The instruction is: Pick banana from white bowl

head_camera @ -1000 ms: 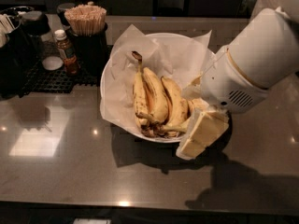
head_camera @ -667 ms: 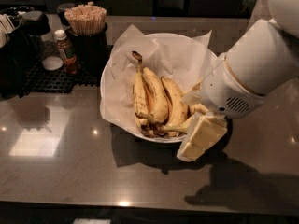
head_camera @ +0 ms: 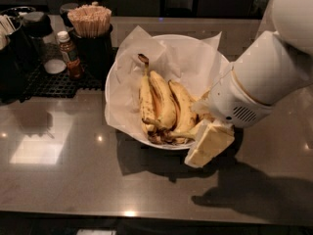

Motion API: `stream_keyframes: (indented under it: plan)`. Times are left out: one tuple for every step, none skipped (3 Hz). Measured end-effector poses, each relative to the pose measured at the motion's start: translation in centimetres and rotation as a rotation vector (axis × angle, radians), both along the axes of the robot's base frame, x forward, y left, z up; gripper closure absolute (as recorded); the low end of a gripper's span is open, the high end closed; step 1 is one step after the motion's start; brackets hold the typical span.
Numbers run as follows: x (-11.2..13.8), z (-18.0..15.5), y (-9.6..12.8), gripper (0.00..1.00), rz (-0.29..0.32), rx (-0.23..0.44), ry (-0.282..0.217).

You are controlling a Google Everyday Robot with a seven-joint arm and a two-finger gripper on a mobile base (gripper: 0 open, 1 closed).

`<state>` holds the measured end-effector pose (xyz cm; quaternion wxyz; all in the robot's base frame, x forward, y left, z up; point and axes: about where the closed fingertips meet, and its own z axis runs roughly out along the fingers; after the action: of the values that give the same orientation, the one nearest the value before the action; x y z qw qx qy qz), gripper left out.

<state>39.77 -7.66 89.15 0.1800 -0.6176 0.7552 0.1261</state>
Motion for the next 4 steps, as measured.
stream_keyframes:
  plan:
    - [0.1, -0.4, -0.2, 0.31, -0.009, -0.003, -0.005]
    - [0.1, -0.5, -0.4, 0.5, -0.016, -0.005, -0.009]
    - [-0.1, -0.6, -0.8, 0.73, -0.026, -0.006, -0.015]
    - [-0.3, -0.2, -1.2, 0.96, -0.032, 0.006, -0.027]
